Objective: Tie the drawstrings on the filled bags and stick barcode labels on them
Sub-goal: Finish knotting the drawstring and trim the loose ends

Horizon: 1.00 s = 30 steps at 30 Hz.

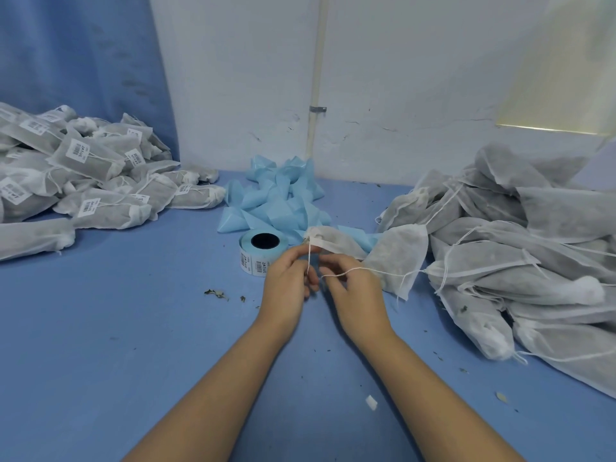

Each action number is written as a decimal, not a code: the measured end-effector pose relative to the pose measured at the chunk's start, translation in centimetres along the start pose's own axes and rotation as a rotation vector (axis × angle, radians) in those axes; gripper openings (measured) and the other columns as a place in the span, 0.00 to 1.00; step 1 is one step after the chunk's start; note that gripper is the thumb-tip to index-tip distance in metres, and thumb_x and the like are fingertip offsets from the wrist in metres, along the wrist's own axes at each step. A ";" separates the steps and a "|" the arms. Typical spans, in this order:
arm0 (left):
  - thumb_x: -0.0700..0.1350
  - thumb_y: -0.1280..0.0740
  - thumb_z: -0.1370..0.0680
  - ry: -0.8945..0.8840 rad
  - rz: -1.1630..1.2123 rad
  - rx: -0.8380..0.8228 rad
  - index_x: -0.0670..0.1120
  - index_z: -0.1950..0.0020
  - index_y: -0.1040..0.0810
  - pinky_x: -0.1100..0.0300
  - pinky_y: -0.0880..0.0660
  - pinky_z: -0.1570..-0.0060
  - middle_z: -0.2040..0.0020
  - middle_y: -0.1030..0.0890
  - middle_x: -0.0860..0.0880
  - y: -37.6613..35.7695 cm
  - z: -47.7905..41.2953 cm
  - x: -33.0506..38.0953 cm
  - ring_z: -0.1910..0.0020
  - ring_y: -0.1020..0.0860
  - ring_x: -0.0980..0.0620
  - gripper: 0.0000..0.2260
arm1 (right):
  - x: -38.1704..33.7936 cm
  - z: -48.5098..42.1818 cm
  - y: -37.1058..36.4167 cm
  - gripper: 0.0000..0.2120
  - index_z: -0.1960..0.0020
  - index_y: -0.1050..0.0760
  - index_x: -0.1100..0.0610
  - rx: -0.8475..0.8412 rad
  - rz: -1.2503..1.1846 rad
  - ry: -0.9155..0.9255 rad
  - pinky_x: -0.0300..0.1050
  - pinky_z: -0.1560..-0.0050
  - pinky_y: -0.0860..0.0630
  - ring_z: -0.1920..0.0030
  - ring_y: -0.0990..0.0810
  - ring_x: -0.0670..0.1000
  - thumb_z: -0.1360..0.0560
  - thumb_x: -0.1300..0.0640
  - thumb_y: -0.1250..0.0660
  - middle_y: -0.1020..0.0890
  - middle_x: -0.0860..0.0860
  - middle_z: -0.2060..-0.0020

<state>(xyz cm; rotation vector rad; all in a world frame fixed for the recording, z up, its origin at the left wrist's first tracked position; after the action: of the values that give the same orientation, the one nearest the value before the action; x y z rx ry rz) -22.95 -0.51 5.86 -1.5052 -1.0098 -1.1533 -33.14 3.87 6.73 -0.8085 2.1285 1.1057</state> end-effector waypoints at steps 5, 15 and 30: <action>0.30 0.44 0.23 -0.019 0.028 -0.035 0.48 0.53 0.20 0.66 0.37 0.79 0.74 0.30 0.46 -0.3 0.3 0.3 0.79 0.34 0.57 0.17 | 0.5 -0.2 0.2 0.07 0.49 0.18 0.57 0.023 -0.296 -0.156 0.43 0.48 0.23 0.54 0.18 0.49 0.26 0.56 0.29 0.16 0.50 0.55; 0.30 0.43 0.22 -0.005 -0.068 -0.250 0.39 0.42 0.25 0.66 0.42 0.76 0.76 0.37 0.52 -1.2 0.6 0.2 0.77 0.40 0.57 0.12 | 1.3 -0.3 0.4 0.07 0.62 0.17 0.59 0.076 -0.731 -0.431 0.44 0.53 0.23 0.58 0.19 0.53 0.27 0.65 0.32 0.16 0.58 0.61; 0.39 0.42 0.19 -0.210 -0.496 -0.176 0.46 0.41 0.25 0.68 0.34 0.66 0.67 0.28 0.51 -0.9 0.7 0.2 0.69 0.31 0.56 0.10 | 2.0 -0.8 0.9 0.07 0.54 0.20 0.60 0.031 -1.018 -0.554 0.39 0.53 0.21 0.57 0.16 0.47 0.23 0.63 0.38 0.15 0.53 0.60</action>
<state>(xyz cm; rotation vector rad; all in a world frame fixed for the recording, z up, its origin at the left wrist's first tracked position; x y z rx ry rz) -23.67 0.33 6.12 -1.5839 -1.5176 -1.4784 -35.26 3.12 6.02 -1.1897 1.0205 0.6138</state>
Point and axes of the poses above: each hand's wrist, its own z-axis away from the middle knuckle, its own y-axis out of the back of the hand, x = y × z, the point moved 4 cm from there along -z, towards the middle knuckle
